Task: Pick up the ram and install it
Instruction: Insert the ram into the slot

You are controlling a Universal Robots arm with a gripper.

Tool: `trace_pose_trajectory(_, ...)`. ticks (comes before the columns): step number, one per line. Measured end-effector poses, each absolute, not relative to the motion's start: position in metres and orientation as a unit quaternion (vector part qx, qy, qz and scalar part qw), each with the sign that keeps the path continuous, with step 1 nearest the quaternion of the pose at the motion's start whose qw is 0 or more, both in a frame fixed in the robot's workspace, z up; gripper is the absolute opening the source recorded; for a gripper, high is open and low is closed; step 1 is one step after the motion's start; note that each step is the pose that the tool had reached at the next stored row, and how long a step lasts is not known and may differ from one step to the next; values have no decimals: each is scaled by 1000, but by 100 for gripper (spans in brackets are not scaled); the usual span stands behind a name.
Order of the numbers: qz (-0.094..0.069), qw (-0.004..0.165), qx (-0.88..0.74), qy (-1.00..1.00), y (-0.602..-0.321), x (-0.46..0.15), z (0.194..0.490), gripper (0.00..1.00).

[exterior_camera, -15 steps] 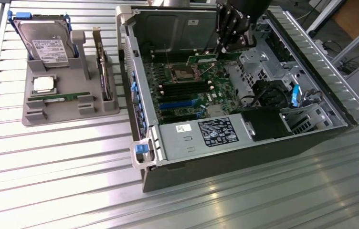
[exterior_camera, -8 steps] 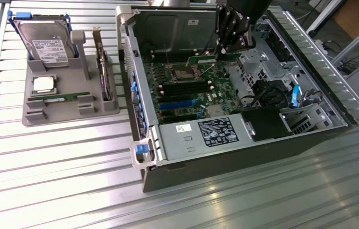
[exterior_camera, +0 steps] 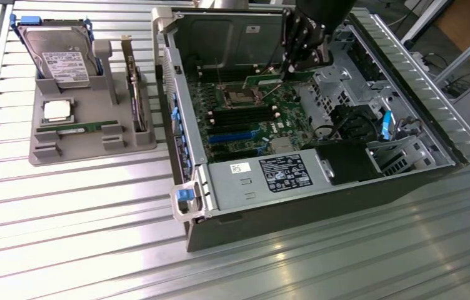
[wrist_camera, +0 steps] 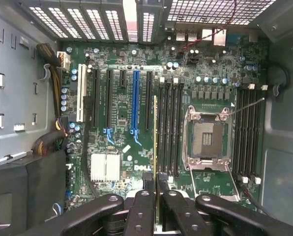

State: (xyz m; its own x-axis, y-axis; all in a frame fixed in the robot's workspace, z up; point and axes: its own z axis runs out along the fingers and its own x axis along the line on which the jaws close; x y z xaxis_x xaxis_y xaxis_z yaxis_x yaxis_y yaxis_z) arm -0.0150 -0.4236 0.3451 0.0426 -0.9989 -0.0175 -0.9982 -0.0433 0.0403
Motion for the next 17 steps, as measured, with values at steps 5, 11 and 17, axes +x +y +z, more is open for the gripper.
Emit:
trace_pose_trajectory(5,-20,9,722,-692,-424,-15,342,13)
trace_pose_trajectory(11,-20,9,722,-692,-424,-15,338,13)
trace_pose_trajectory(17,-20,9,722,-692,-424,-15,336,13)
